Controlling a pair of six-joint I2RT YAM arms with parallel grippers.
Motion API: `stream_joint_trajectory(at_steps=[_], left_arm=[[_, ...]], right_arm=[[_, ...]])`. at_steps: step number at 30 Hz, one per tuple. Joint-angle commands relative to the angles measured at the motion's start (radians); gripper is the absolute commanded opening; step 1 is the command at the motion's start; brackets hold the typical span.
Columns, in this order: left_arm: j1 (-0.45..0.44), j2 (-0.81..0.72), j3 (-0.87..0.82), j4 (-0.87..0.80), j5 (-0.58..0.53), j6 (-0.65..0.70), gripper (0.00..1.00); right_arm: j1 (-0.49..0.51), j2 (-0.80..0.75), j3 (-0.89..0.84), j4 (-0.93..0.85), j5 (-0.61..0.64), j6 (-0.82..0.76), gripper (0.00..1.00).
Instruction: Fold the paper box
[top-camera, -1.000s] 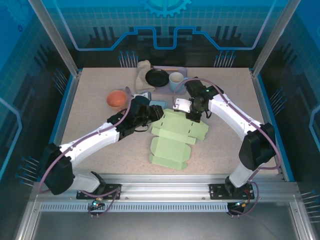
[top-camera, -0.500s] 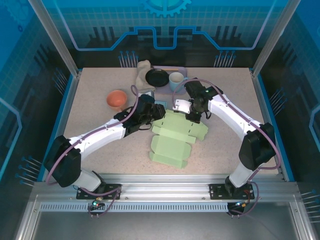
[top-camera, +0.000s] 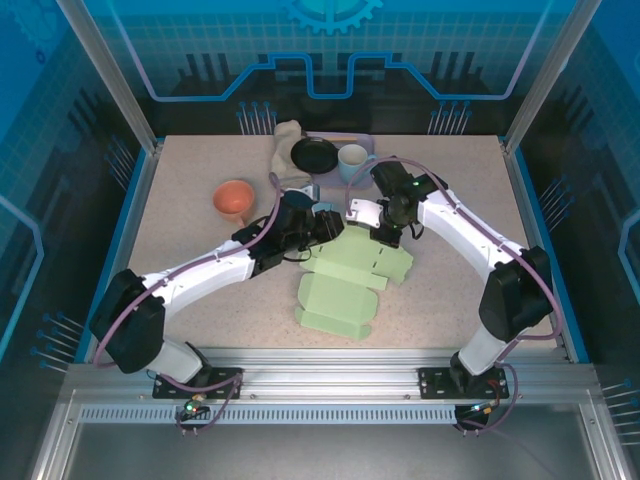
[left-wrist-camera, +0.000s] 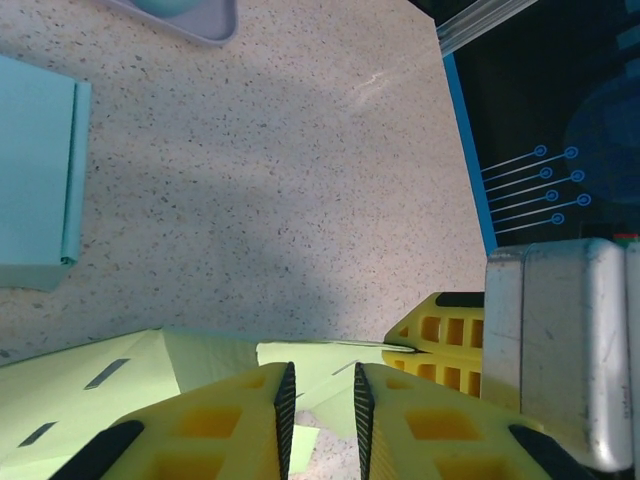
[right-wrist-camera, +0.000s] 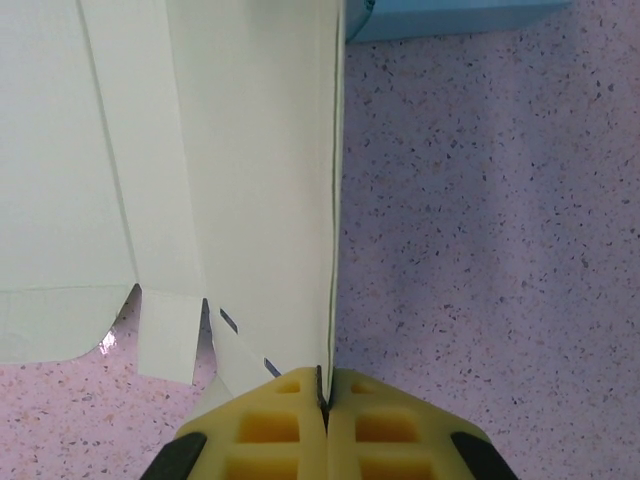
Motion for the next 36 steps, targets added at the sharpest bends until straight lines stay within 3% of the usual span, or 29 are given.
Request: stream_joint_trajectory(at_steps=[1, 11, 14, 17, 21, 25, 28, 33, 36], left_arm=[[-0.001, 0.018, -0.025, 0.060, 0.032, -0.016, 0.25], [0.028, -0.123, -0.164, -0.109, -0.133, 0.184, 0.30], [0.028, -0.137, -0.278, -0.016, -0.131, 0.222, 0.44], [0.028, -0.131, -0.346, 0.063, -0.124, 0.241, 0.51], [0.030, -0.087, -0.369, 0.118, -0.168, 0.271, 0.74], [0.035, -0.039, -0.372, 0.183, -0.189, 0.296, 0.81], [0.035, -0.030, -0.382, 0.243, -0.177, 0.292, 0.81], [0.034, -0.043, -0.388, 0.300, -0.088, 0.245, 0.60], [0.032, -0.048, -0.384, 0.298, -0.055, 0.213, 0.56]], right_arm=[[-0.014, -0.040, -0.007, 0.019, -0.059, 0.007, 0.00], [-0.015, -0.038, -0.008, 0.047, 0.040, 0.028, 0.00], [-0.013, -0.038, -0.008, 0.046, 0.034, 0.030, 0.00], [-0.013, -0.038, -0.011, 0.043, 0.033, 0.031, 0.00], [-0.011, -0.034, -0.016, 0.040, 0.030, 0.025, 0.00], [-0.011, -0.030, -0.014, 0.037, 0.013, 0.019, 0.00], [-0.011, -0.021, -0.013, 0.037, 0.012, 0.016, 0.00], [-0.012, -0.001, -0.007, 0.041, 0.029, 0.023, 0.00], [-0.013, 0.011, -0.004, 0.048, 0.044, 0.038, 0.00]])
